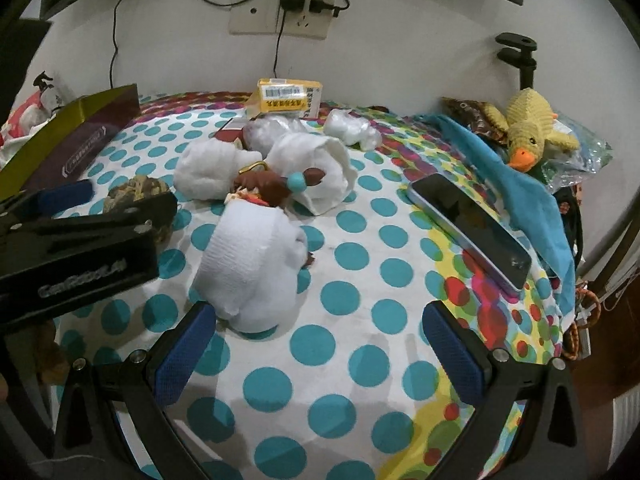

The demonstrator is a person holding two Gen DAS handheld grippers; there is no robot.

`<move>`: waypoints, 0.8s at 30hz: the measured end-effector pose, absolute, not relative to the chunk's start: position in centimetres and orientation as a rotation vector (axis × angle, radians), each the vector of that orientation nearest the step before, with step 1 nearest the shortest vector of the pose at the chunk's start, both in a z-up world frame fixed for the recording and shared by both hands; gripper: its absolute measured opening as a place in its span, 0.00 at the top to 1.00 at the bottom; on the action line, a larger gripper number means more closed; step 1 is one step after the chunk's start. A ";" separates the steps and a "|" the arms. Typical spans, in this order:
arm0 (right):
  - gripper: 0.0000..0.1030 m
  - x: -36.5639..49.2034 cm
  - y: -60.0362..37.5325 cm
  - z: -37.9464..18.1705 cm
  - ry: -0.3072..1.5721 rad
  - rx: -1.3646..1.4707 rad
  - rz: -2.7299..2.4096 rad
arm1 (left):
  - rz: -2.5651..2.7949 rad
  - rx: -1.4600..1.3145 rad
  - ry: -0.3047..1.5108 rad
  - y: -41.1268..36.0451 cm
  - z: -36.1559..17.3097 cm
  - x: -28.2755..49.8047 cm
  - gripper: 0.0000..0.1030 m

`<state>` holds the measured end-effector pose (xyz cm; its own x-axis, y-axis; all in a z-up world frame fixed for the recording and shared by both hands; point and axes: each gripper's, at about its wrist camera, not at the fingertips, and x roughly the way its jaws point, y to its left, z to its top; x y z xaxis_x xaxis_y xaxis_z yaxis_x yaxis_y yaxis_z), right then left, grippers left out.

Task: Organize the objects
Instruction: 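Grasp the braided rope ball with the left tool while the right tool grasps a rolled white sock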

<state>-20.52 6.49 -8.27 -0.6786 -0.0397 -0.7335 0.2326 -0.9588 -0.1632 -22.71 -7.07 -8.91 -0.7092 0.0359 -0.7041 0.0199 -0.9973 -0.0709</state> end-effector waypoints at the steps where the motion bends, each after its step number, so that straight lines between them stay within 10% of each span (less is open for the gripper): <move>1: 0.00 -20.6 6.3 -8.3 0.367 1.185 -2.719 | 2.886 -1.192 -0.112 -6.8 -8.8 -22.7 0.38; 15: 0.02 -22.5 5.5 -8.4 0.258 1.187 -2.689 | 3.029 -1.121 -0.191 -9.7 -5.3 -19.0 0.47; 24: 0.37 -22.5 4.9 -8.4 0.208 1.197 -2.655 | 3.093 -1.099 -0.238 -12.9 -4.5 -17.4 0.47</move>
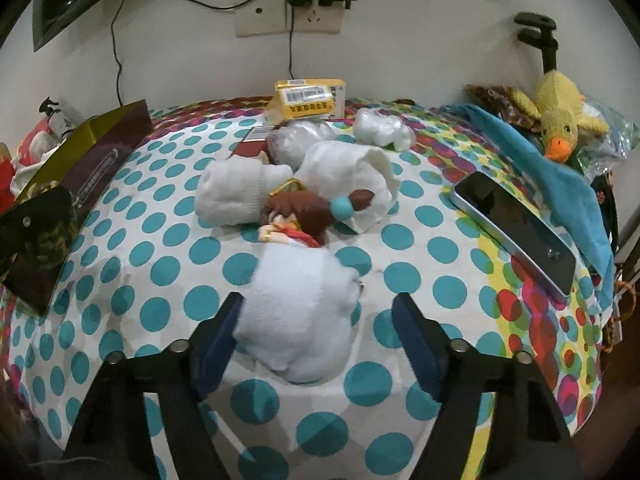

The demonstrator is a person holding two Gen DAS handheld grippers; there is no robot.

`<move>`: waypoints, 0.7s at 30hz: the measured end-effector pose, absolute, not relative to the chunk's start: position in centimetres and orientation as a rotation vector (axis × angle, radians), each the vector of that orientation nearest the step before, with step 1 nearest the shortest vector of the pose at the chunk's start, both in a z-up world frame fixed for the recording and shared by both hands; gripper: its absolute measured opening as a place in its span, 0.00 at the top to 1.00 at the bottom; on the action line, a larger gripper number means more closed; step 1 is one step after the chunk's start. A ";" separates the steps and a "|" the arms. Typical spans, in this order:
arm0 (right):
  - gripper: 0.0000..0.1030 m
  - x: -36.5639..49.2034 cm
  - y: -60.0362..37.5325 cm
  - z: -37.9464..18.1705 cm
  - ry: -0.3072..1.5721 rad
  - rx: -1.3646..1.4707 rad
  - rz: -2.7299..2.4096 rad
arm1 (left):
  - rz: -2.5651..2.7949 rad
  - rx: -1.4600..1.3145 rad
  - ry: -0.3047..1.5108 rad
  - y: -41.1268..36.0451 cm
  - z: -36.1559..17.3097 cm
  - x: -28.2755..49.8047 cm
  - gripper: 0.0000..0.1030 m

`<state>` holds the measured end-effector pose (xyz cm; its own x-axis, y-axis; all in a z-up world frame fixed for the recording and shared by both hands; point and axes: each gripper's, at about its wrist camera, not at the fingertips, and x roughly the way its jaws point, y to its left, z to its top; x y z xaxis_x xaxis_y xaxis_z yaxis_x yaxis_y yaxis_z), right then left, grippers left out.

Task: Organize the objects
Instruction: 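Grasp the braided rope ball with the left tool while the right tool grasps a rolled white sock, then carry the rope ball and white sock over the gold tray with both tools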

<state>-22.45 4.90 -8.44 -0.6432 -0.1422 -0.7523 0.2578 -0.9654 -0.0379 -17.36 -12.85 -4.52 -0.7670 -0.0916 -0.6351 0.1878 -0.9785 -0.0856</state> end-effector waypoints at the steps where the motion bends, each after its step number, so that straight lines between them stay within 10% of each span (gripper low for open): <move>1: 0.52 -22.3 4.8 -8.3 0.208 1.188 -2.650 | -2.809 0.993 0.219 -13.1 -4.5 -17.2 0.47; 21: 0.58 -19.0 3.7 -5.4 0.234 1.080 -2.596 | -2.749 0.913 0.294 -17.6 -2.1 -15.8 0.47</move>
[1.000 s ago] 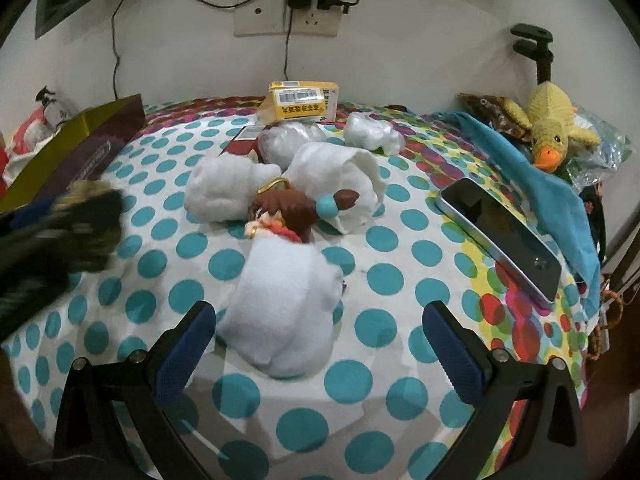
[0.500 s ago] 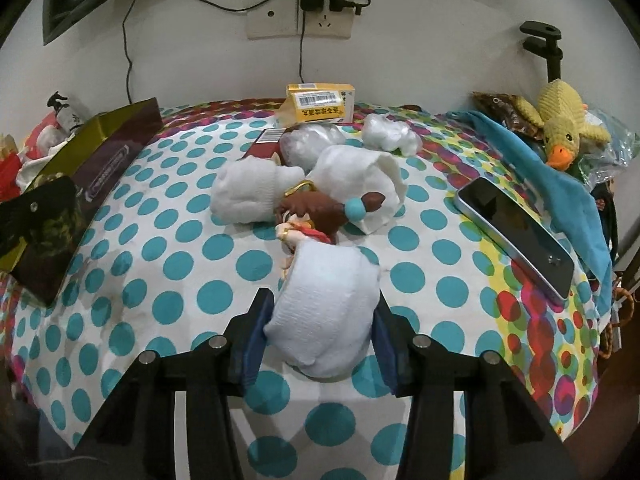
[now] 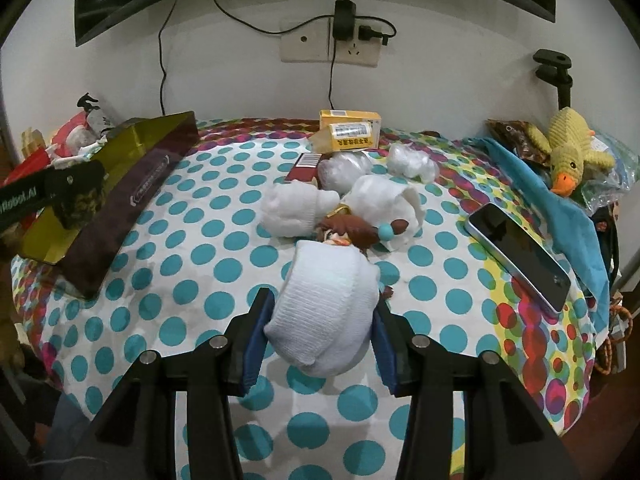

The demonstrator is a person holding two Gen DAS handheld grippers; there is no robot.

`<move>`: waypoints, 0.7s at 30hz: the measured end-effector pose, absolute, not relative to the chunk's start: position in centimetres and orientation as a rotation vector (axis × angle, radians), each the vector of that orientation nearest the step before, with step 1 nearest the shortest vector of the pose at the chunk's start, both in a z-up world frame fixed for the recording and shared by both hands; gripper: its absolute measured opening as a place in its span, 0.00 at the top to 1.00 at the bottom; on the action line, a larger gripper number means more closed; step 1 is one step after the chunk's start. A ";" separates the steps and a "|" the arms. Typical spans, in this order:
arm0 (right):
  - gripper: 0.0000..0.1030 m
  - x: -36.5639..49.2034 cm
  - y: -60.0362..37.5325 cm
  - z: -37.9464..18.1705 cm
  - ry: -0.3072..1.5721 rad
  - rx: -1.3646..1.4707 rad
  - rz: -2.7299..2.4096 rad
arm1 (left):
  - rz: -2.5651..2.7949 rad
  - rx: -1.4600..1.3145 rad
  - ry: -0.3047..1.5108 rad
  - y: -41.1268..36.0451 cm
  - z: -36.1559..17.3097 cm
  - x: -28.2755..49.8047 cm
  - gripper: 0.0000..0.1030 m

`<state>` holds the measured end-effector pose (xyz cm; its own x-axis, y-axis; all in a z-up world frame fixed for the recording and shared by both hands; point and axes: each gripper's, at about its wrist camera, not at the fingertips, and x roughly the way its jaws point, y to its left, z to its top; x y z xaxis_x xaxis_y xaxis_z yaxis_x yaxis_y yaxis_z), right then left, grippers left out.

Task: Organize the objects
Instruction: 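Carry the rope ball and white sock over the gold tray with both tools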

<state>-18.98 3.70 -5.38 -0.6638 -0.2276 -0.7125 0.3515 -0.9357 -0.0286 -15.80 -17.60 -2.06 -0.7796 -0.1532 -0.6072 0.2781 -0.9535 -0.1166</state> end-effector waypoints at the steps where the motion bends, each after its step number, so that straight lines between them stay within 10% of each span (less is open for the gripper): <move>1: 0.58 -18.9 3.7 -5.4 0.229 1.081 -2.592 | -2.745 0.905 0.295 -18.0 -1.9 -15.7 0.47; 21: 0.57 -17.6 0.3 -4.1 0.269 1.017 -2.543 | -2.558 0.948 0.319 -27.2 -4.5 -15.0 0.47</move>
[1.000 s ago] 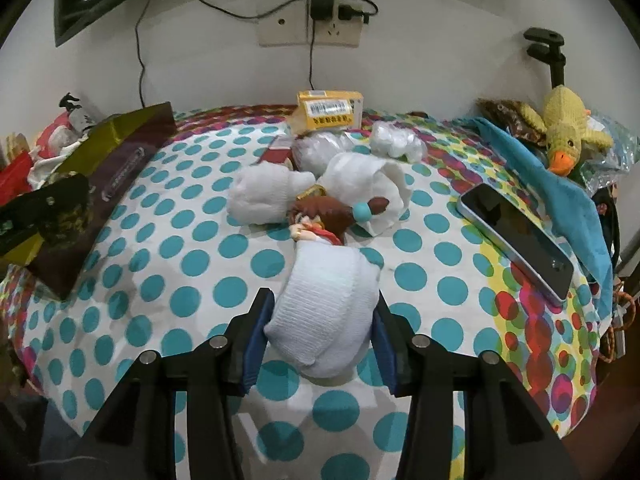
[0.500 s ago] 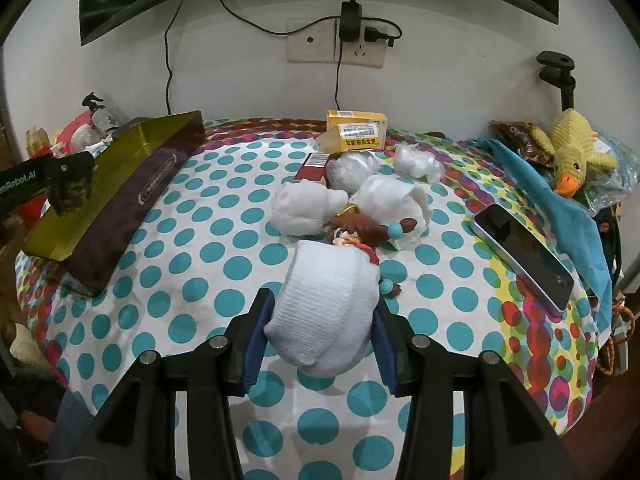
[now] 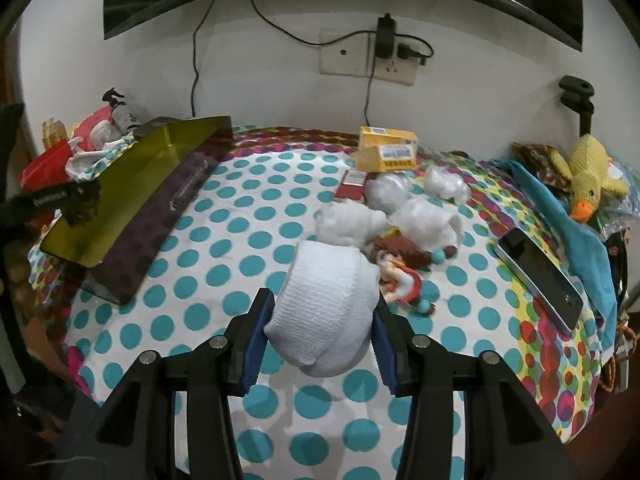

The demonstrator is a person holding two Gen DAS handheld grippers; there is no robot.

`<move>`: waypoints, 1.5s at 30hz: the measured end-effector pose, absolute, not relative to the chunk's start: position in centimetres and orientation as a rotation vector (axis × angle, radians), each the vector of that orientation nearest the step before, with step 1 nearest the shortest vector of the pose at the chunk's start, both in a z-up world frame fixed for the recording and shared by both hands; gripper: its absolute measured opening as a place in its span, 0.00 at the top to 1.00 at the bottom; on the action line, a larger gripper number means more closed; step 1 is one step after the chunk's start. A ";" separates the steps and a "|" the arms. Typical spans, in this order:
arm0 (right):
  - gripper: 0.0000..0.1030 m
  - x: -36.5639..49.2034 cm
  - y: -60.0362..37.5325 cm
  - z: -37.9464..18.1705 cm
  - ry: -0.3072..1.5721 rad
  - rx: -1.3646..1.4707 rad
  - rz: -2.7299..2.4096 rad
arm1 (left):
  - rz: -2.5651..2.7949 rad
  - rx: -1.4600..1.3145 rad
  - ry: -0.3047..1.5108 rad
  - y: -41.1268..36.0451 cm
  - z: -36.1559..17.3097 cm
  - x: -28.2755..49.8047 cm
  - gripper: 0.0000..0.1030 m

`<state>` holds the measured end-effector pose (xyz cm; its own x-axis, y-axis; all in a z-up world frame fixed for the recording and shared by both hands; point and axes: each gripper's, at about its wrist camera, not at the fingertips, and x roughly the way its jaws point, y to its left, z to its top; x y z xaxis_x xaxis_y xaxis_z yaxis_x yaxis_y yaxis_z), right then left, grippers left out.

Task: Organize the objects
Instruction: 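Carry the rope ball and white sock over the gold tray with both tools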

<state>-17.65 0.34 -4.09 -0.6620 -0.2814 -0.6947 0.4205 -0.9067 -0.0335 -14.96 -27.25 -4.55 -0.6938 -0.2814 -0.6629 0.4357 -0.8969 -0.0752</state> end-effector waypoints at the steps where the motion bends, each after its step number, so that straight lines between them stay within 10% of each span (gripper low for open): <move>1: 0.57 -17.6 0.0 -3.9 0.269 1.013 -2.537 | -2.563 0.948 0.309 -27.1 -4.7 -15.0 0.47; 7: 0.57 -17.3 -2.2 -2.5 0.302 0.966 -2.521 | -2.587 0.902 0.264 -26.5 -4.7 -14.8 0.44; 10: 0.57 -17.4 -3.3 -1.4 0.310 0.939 -2.513 | -2.627 0.882 0.275 -26.4 -4.0 -14.2 0.19; 45: 0.56 -25.3 -23.3 -2.0 0.489 0.955 -2.356 | -2.569 0.789 0.294 -28.8 -4.7 -9.7 0.19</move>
<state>-25.34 -23.34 -1.97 -0.5990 -0.3490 -0.7207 0.6069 -0.7850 -0.1243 -9.70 -28.82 -4.69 -0.7432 -0.3426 -0.5747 0.4637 -0.8830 -0.0733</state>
